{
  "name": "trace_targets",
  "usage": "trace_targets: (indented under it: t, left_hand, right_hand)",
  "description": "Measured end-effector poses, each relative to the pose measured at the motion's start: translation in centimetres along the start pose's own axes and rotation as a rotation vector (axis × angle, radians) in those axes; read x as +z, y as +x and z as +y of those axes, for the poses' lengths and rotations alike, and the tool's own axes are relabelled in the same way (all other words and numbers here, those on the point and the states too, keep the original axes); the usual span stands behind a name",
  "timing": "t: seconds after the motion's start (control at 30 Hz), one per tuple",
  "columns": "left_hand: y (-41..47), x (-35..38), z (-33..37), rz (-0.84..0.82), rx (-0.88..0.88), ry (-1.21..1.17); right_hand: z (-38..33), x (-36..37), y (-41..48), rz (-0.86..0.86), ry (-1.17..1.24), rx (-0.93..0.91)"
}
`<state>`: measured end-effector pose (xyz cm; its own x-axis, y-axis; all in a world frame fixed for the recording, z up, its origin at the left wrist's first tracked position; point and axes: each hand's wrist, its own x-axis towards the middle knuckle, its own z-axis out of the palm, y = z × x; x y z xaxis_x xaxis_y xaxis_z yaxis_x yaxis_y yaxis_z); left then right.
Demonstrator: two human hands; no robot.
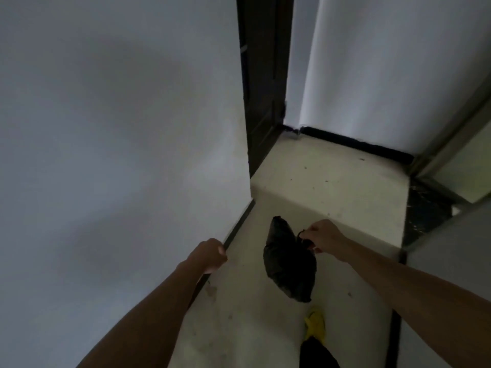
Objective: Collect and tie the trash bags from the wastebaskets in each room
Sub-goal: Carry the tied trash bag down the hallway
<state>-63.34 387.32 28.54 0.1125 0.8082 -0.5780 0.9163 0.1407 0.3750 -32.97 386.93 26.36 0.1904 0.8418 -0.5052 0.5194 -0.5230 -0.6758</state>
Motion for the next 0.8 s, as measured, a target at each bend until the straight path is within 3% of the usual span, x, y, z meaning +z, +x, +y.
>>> trace_targets:
  t: [0.33,0.5,0.67,0.8]
  left_hand:
    - [12.2,-0.3,4.9,0.022,-0.241,-0.197]
    - [14.9,-0.3,4.7,0.031,-0.264,-0.249]
    - [26.1,0.7,2.7,0.03,-0.316,-0.304]
    - [28.8,0.9,2.4,0.037,-0.333,-0.312]
  right_hand:
    - [-4.9,-1.6,21.5,-0.192,-0.146,0.043]
    - [-6.3,-0.5,25.9,-0.177,-0.212,0.071]
    - [-7.7,4.3,38.2,-0.188,-0.231,0.09]
    - [-9.3,6.1,42.4,-0.172,-0.277,0.038]
